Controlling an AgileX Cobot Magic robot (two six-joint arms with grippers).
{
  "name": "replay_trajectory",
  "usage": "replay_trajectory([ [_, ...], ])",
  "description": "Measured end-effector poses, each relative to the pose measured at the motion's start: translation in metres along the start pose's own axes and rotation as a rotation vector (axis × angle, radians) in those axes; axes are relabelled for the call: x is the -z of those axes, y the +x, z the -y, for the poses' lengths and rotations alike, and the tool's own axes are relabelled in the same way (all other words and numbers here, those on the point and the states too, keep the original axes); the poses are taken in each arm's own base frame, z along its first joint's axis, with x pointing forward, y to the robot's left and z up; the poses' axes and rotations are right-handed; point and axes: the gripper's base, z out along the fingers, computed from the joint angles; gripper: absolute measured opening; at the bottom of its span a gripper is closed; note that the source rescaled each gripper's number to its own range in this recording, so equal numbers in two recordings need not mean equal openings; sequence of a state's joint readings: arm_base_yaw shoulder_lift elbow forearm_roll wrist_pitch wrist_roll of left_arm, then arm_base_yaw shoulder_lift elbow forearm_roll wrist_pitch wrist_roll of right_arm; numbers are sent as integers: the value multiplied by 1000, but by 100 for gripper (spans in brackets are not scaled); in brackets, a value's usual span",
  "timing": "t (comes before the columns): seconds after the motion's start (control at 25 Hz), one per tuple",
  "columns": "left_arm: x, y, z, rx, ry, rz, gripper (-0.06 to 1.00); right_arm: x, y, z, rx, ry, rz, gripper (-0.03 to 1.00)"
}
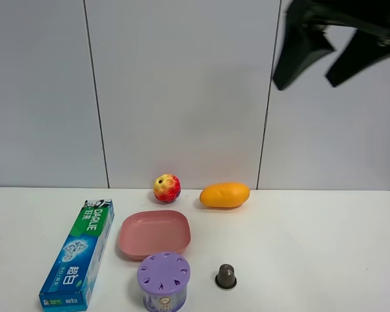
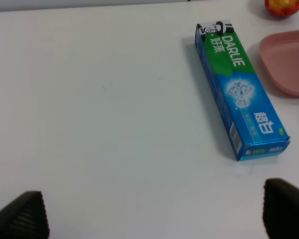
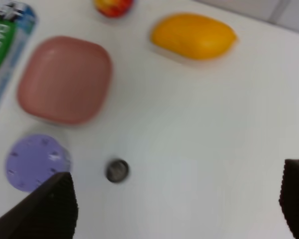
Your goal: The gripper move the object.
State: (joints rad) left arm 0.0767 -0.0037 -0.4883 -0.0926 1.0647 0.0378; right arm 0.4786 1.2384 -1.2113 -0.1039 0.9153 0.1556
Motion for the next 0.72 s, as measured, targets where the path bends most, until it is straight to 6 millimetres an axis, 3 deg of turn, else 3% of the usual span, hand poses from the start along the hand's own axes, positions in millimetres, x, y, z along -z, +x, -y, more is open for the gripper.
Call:
replay_trajectory([
  [0.2,0,0,0,1,0,0,100,38,69,41,-138,111,40,98],
  [0.36,0,0,0,1,0,0,100,78,116,55,-232,210,131,98],
  [0.52,0,0,0,1,0,0,100,104,154,53,-278,304,197,98],
  [0.72,0,0,0,0,0,0,100,112,188,42,-281,312,271,98],
])
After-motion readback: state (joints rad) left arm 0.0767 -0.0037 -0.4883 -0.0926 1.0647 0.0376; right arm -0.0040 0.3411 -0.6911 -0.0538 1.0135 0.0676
